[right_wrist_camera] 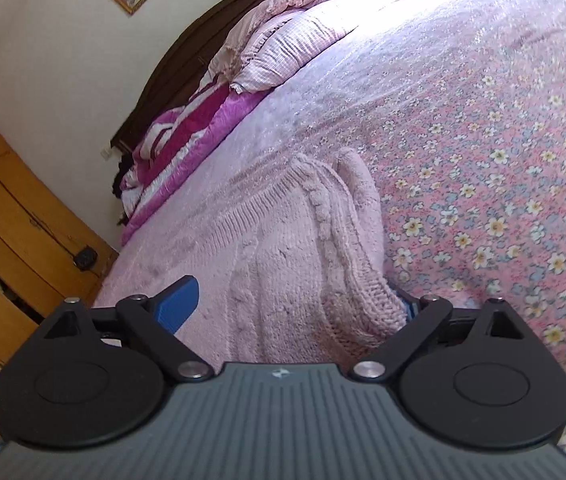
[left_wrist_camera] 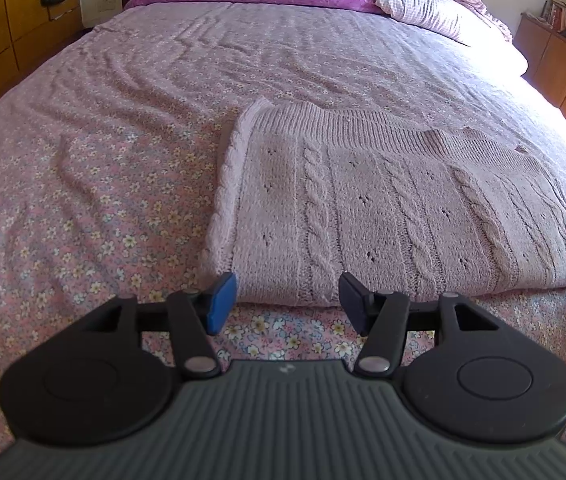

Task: Fold small clothes

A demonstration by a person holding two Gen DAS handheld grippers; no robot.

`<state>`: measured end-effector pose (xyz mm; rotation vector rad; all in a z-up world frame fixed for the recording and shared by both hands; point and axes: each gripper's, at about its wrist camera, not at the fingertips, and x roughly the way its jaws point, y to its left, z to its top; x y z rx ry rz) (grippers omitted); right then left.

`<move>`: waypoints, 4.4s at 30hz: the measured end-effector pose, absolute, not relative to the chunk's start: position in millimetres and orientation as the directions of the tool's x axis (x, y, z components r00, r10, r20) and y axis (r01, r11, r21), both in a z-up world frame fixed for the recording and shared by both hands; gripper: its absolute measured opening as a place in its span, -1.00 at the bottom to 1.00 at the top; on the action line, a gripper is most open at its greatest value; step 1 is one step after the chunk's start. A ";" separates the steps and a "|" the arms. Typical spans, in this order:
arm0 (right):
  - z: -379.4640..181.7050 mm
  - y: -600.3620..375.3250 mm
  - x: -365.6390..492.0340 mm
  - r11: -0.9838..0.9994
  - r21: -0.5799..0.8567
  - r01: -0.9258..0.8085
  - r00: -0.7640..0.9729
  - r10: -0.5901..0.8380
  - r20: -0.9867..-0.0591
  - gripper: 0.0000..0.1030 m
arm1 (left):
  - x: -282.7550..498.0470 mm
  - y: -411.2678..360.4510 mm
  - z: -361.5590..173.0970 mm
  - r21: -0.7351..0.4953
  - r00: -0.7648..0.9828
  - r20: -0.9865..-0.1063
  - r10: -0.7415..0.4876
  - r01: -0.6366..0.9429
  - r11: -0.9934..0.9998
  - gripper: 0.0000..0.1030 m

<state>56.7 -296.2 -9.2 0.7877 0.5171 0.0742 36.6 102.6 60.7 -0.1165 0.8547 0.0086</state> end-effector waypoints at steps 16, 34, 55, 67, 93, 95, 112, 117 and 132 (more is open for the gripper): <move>0.7 -292.2 72.4 0.696 0.709 0.117 0.886 0.250 -0.391 -0.41 | 39.1 139.3 69.9 -0.112 0.664 -0.747 -0.029 -0.082 0.990 0.13; 109.6 -178.4 92.6 0.761 0.623 -0.177 0.874 0.413 -0.255 -0.48 | 51.1 184.0 69.5 -0.125 0.670 -0.742 -0.020 -0.110 0.986 0.13; 69.7 86.4 112.9 0.821 0.191 -0.537 0.613 0.536 -0.581 -0.47 | 35.8 240.9 54.1 -0.177 0.685 -0.729 0.003 -0.193 0.965 0.14; 76.4 84.3 85.5 0.799 0.181 -0.574 0.588 0.556 -0.587 0.06 | 40.3 232.7 64.0 -0.187 0.710 -0.704 -0.006 -0.177 0.966 0.13; 51.3 -103.7 83.4 0.775 0.626 -0.090 0.766 0.455 -0.454 0.63 | 111.7 158.4 49.1 -0.357 0.697 -0.688 -0.204 -0.080 0.931 0.26; 42.5 -104.0 87.0 0.745 0.663 -0.073 0.772 0.463 -0.435 0.63 | 115.3 158.5 44.5 -0.372 0.713 -0.671 -0.202 -0.089 0.924 0.25; 45.4 -61.9 106.0 0.785 0.594 -0.177 0.718 0.516 -0.467 0.64 | 107.0 172.9 43.7 -0.286 0.747 -0.657 -0.103 -0.120 0.951 -0.24; 34.1 -75.8 110.2 0.779 0.618 -0.103 0.719 0.487 -0.495 0.77 | 111.7 175.0 39.5 -0.255 0.718 -0.692 -0.073 -0.149 0.955 0.41; 8.9 -63.3 135.8 0.728 0.670 -0.149 0.630 0.592 -0.503 0.65 | 113.4 187.6 25.3 -0.568 0.649 -0.651 -0.394 -0.072 0.820 -0.29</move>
